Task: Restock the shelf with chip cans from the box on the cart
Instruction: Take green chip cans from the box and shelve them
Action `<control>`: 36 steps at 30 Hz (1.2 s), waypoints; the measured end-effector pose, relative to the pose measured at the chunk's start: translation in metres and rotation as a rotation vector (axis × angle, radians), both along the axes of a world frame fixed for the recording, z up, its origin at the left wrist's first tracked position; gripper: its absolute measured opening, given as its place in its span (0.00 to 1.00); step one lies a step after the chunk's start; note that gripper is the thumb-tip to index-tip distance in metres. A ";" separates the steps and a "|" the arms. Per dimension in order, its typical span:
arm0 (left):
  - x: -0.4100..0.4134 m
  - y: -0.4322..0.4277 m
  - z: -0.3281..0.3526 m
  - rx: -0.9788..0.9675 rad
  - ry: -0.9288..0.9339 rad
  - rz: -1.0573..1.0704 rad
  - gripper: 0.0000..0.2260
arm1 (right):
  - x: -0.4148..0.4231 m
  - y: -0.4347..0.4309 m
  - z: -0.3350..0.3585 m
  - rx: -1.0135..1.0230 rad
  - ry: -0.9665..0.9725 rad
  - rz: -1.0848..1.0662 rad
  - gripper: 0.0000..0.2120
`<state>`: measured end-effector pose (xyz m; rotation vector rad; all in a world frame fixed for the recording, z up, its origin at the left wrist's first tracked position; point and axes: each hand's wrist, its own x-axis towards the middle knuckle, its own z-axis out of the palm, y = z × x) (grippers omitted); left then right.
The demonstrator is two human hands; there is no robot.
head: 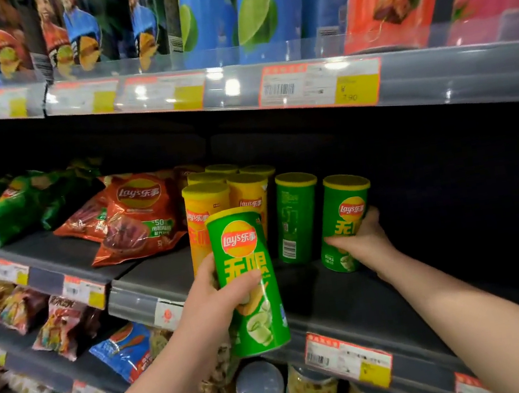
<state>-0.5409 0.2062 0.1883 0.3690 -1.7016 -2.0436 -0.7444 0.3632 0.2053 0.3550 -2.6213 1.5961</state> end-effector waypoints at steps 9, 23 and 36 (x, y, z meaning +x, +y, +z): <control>-0.028 -0.018 0.015 -0.064 0.038 -0.115 0.34 | -0.004 -0.002 0.005 0.045 0.001 -0.021 0.41; -0.047 -0.027 0.011 -0.362 0.105 -0.156 0.31 | -0.001 -0.038 0.104 0.781 0.578 0.394 0.36; -0.050 -0.035 0.000 -0.345 0.115 -0.185 0.37 | -0.024 -0.061 0.111 0.910 0.334 0.372 0.43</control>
